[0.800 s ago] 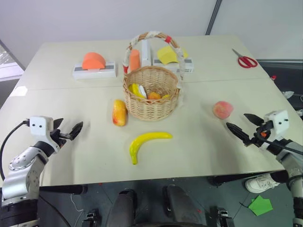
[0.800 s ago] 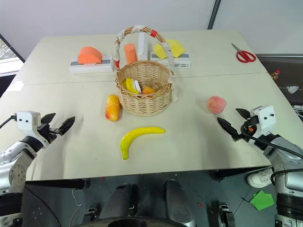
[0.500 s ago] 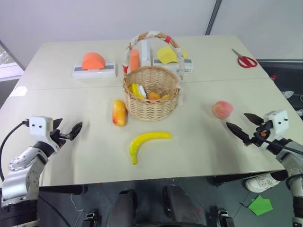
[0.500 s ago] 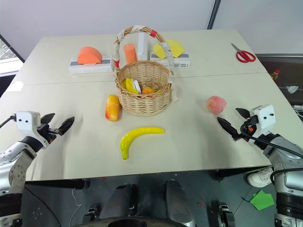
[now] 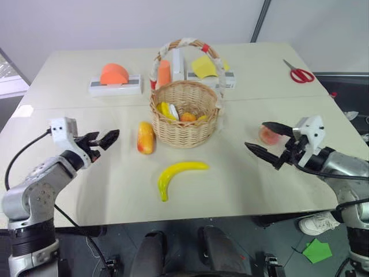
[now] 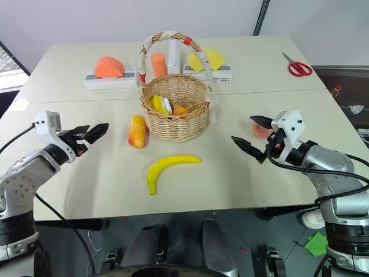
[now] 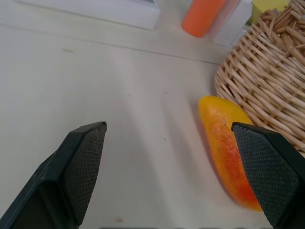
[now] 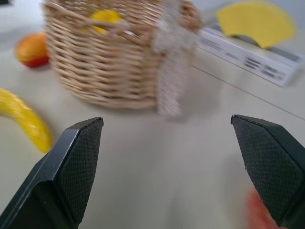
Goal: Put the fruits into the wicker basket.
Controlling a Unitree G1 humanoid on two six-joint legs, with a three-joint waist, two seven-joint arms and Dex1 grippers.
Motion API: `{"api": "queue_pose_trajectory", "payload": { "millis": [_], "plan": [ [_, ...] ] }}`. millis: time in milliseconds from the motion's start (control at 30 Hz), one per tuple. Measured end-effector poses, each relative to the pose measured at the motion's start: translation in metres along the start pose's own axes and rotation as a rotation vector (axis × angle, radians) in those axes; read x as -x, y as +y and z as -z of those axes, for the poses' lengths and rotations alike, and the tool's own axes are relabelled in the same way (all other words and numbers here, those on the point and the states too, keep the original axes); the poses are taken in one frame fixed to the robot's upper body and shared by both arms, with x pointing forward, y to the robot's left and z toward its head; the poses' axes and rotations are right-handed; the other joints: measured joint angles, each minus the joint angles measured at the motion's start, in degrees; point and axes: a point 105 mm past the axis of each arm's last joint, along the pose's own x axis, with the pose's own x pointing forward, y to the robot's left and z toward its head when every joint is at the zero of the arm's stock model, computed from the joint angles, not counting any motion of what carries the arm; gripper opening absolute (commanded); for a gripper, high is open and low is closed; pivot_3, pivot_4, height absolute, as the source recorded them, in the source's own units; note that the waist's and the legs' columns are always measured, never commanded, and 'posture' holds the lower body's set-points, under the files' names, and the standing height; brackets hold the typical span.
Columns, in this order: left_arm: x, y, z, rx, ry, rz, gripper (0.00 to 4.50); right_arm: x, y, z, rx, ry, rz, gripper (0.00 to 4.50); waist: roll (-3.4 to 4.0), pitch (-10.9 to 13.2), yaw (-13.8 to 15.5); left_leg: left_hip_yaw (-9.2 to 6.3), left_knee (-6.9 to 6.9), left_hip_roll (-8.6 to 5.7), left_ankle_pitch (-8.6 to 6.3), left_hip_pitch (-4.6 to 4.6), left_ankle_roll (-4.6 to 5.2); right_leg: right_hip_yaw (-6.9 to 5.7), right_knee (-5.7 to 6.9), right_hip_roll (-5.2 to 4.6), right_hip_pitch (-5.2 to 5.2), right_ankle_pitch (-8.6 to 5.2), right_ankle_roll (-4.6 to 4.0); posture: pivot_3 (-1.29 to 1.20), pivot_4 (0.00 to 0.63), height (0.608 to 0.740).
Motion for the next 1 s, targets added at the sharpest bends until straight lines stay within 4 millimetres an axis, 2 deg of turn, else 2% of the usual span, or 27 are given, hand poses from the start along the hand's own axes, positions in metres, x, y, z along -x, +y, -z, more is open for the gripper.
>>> {"api": "queue_pose_trajectory", "payload": {
  "millis": [133,200,300,567,667,767,833,1000],
  "plan": [
    [-0.007,-0.017,0.008,0.019,0.09,0.04,4.5,-0.015,0.037,-0.026,0.057,-0.042,-0.191,4.47,0.0,0.0,-0.2,-0.01,-0.04,0.0,0.0,0.01,0.0,0.0,0.01,0.05,-0.01,-0.01,-0.01,0.0,0.15,0.74],
    [-0.016,-0.028,0.014,0.022,0.14,0.051,4.5,-0.028,0.054,-0.039,0.075,-0.094,-0.266,4.47,-0.04,0.0,-0.1,-0.02,-0.02,-0.02,0.01,0.01,-0.02,0.0,0.01,0.04,0.0,0.0,0.0,0.0,0.15,0.74],
    [-0.025,-0.039,0.021,0.002,0.189,0.059,4.5,-0.039,0.072,-0.048,0.081,-0.144,-0.338,4.47,-0.08,0.0,0.0,-0.04,-0.02,-0.18,0.02,0.01,-0.03,-0.01,0.01,0.02,0.0,0.0,0.0,0.0,0.15,0.74],
    [-0.04,-0.048,0.036,-0.015,0.289,0.047,4.5,-0.051,0.088,-0.052,0.062,-0.18,-0.391,4.47,-0.09,0.0,0.1,-0.07,-0.05,-0.24,0.02,-0.01,-0.04,-0.01,0.01,-0.07,-0.02,0.0,-0.01,0.0,0.15,0.74],
    [-0.043,-0.047,0.04,-0.023,0.306,0.033,3.69,-0.055,0.092,-0.052,0.054,-0.19,-0.4,4.5,-0.09,0.0,0.0,-0.08,-0.05,-0.23,0.03,-0.01,-0.05,-0.01,0.01,-0.06,-0.02,0.0,-0.01,0.0,0.15,0.74],
    [-0.046,-0.049,0.041,-0.06,0.309,0.037,2.24,-0.058,0.096,-0.052,0.053,-0.195,-0.41,4.5,-0.09,0.0,0.1,-0.08,-0.04,-0.26,0.03,-0.01,-0.06,-0.01,0.01,-0.09,-0.02,0.0,0.0,0.0,0.15,0.74],
    [-0.046,-0.049,0.041,-0.083,0.311,0.033,1.6,-0.058,0.095,-0.054,0.062,-0.2,-0.407,4.5,-0.09,0.0,0.1,-0.08,-0.04,-0.26,0.03,0.0,-0.06,-0.01,0.01,-0.1,-0.02,0.0,0.0,0.0,0.15,0.74],
    [-0.044,-0.044,0.038,-0.14,0.313,0.012,1.6,-0.059,0.096,-0.055,0.064,-0.205,-0.406,4.5,-0.1,0.0,-0.2,-0.09,-0.05,-0.23,0.03,0.01,-0.06,-0.01,0.02,-0.07,-0.02,0.0,-0.01,0.0,0.15,0.74]
  ]
}}
